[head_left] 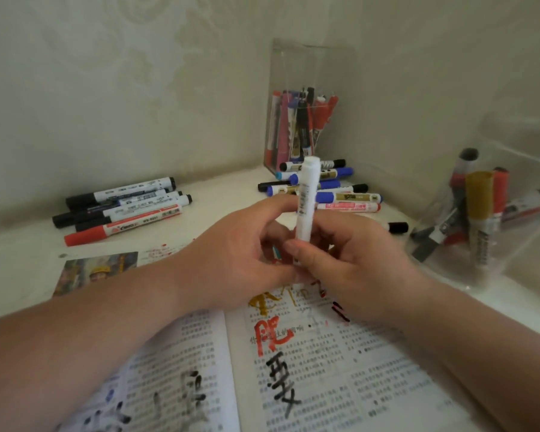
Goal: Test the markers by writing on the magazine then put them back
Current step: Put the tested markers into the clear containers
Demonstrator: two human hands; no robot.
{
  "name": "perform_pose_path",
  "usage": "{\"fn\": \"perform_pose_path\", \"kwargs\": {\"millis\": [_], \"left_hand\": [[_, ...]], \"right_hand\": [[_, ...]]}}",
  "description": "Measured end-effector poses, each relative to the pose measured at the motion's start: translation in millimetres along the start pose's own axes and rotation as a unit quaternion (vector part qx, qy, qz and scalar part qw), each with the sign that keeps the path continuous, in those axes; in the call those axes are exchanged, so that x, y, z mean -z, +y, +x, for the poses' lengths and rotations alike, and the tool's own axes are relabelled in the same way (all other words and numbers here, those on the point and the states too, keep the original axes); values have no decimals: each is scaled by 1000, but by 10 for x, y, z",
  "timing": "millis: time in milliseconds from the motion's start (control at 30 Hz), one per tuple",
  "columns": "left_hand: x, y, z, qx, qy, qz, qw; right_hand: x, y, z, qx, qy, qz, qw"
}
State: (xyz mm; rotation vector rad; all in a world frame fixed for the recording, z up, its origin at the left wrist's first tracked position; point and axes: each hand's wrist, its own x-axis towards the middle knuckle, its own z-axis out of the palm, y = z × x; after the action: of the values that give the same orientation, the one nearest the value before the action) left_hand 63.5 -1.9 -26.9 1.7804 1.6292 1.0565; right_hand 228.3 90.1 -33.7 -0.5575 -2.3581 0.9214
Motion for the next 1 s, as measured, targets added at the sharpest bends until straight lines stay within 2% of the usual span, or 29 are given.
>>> {"fn": "perform_pose_path", "kwargs": {"millis": [167, 267, 367, 567, 633, 700, 767, 833, 900, 1000], "left_hand": [[-21, -33, 16, -29, 15, 27, 999], [-44, -55, 38, -39, 26, 68, 997], [-57, -69, 72, -48, 29, 112, 992], [-76, -63, 59, -97, -2, 233, 968], [-65, -49, 37, -90, -14, 261, 961], [-35, -56, 25, -96, -18, 282, 955], [-2, -111, 30, -108, -17, 297, 948], [29, -179, 39, -112, -13, 309, 944], [46, -226, 52, -109, -10, 313, 943], [52, -251, 65, -114, -9, 320, 941]], "right_hand": [[-28, 74, -85, 18, 47, -26, 998], [5, 97, -89, 4, 135, 49, 990], [31, 38, -79, 43, 201, 104, 973], [221, -97, -92, 79, 193, -11, 978], [377, -241, -77, 110, 236, -38, 965], [605, -457, -61, 135, 305, -20, 942], [894, -723, -61, 157, 390, -18, 907], [1221, -933, -75, 162, 456, -74, 872], [1515, -1012, -71, 121, 492, -150, 849], [1776, -941, -38, 16, 469, -243, 849]]}}
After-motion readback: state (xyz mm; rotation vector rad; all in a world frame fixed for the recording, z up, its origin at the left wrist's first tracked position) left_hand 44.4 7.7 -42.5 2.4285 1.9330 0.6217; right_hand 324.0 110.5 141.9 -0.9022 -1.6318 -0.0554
